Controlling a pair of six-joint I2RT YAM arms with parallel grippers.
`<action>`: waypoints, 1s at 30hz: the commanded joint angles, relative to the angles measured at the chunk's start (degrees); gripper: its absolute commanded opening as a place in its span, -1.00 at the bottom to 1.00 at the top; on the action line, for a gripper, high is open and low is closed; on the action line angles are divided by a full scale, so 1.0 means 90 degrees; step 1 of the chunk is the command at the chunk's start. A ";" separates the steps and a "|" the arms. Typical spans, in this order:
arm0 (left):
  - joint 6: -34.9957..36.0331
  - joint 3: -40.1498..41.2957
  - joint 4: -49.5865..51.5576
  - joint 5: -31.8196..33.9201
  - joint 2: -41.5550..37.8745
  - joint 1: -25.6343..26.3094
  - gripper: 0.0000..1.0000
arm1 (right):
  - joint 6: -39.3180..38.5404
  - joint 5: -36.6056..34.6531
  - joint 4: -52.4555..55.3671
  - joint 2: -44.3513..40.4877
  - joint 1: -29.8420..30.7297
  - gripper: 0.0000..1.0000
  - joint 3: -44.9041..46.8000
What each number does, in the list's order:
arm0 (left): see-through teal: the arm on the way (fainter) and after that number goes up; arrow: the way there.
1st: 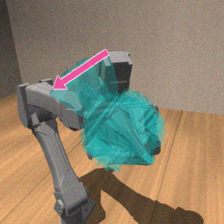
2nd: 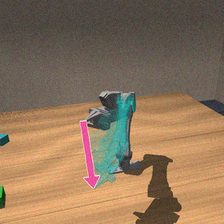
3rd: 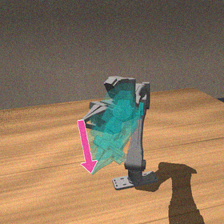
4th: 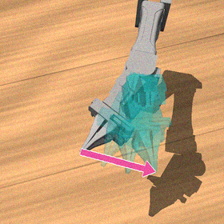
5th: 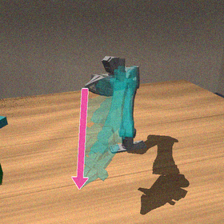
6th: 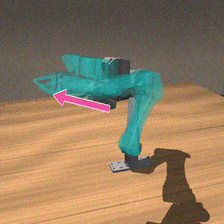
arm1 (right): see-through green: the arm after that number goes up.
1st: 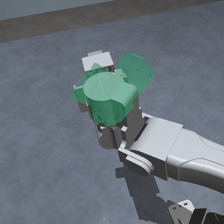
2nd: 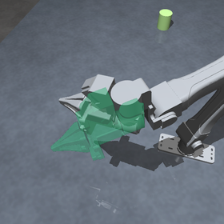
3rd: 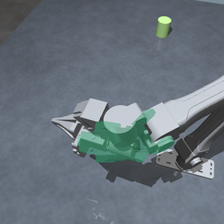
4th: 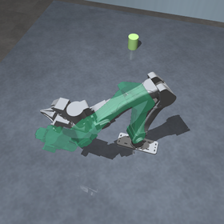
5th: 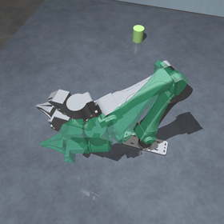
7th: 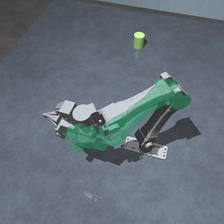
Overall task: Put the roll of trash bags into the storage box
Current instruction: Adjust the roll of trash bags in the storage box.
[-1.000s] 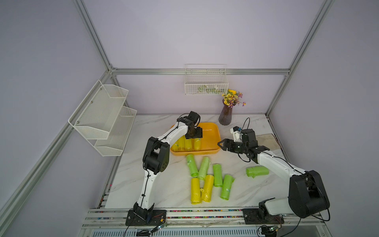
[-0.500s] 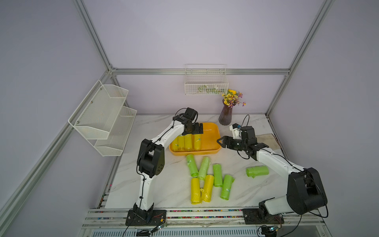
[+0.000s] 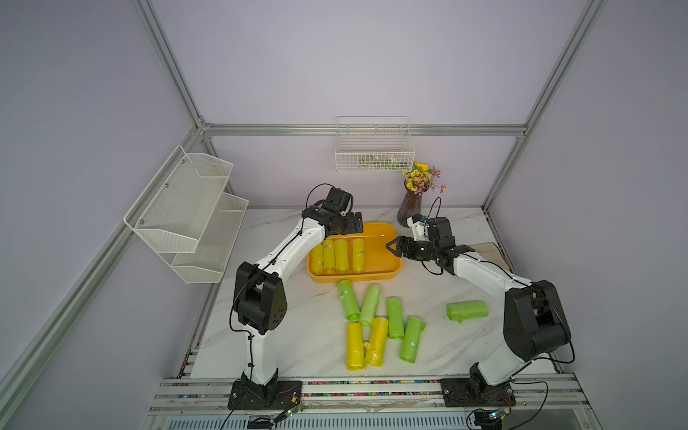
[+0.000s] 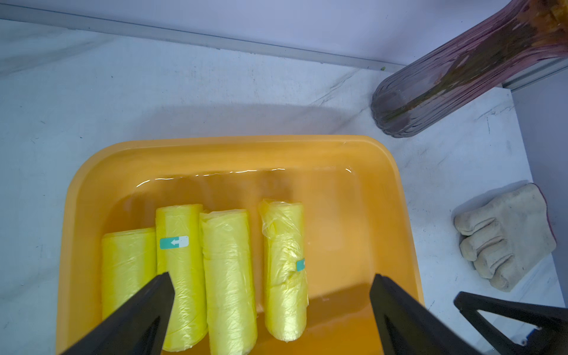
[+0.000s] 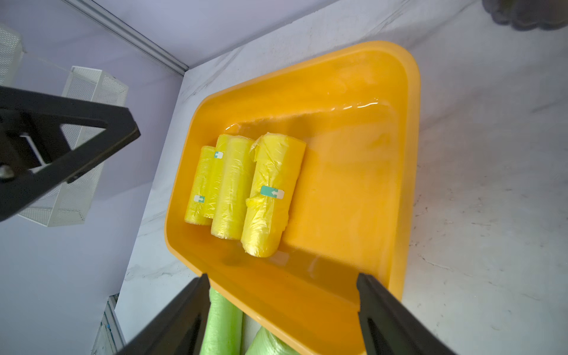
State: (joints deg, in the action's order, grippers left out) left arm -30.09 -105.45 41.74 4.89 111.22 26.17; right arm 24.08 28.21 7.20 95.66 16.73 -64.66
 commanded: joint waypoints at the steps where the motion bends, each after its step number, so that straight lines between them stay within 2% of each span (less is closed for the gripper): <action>1: -0.0261 0.0240 -0.0398 0.0095 -0.0389 -0.0137 1.00 | -0.0182 0.0005 0.0033 0.0323 0.0217 0.59 -0.0405; 4: -0.0277 0.0628 -0.0806 -0.0649 -0.0595 -0.0359 1.00 | -0.0250 0.0001 0.0157 0.0680 0.0368 0.57 -0.0792; 6: -0.0284 0.0954 -0.1115 -0.0782 -0.0813 -0.0452 0.99 | -0.0301 -0.0009 0.0248 0.0898 0.0453 0.56 -0.1040; 15: 0.0158 0.1796 -0.1293 -0.0279 -0.1502 -0.0479 1.00 | -0.0358 -0.0041 0.0577 0.1761 0.0696 0.48 -0.1905; 22: 0.0198 0.2146 -0.1049 -0.0185 -0.1509 -0.0546 0.99 | -0.0367 -0.0141 0.0749 0.2165 0.0850 0.45 -0.2243; 26: 0.0047 0.2250 -0.0975 -0.0084 -0.1547 -0.0622 1.00 | -0.0357 -0.0051 0.0796 0.2407 0.0921 0.35 -0.2445; 30: 0.0042 0.2330 -0.0975 -0.0113 -0.1596 -0.0700 0.99 | -0.0369 0.0005 0.0868 0.2740 0.1018 0.17 -0.2678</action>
State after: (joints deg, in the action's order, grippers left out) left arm -29.41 -84.49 33.56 3.16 98.56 20.62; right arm 21.30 27.97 13.78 118.26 25.12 -86.78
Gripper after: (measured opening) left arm 0.997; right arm 0.594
